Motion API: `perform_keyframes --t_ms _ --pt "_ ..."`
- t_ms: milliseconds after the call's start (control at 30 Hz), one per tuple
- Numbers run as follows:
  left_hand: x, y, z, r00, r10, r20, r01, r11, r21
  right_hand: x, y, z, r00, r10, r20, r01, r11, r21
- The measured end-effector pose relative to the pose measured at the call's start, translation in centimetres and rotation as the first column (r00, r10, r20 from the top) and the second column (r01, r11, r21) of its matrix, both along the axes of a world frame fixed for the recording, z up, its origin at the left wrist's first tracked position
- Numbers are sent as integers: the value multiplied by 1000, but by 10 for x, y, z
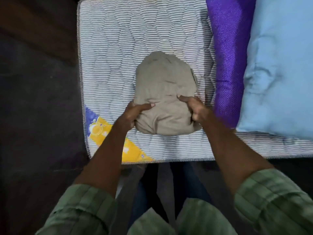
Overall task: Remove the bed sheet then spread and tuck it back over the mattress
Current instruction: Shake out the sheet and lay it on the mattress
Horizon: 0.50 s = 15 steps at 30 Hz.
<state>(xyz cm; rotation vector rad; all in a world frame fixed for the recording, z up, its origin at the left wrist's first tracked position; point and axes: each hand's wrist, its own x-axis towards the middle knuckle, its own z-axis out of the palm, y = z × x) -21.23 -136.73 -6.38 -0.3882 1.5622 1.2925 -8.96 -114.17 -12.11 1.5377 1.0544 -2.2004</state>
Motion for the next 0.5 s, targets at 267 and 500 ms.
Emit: perform_keyframes --t_ms 267,500 --pt "46 -163 101 990 103 -95 -101 995 23 20 -160 135 995 3 -103 9 992 124" --pt "58 -330 212 958 135 -254 -110 988 110 15 -321 257 950 74 -303 2 970 244"
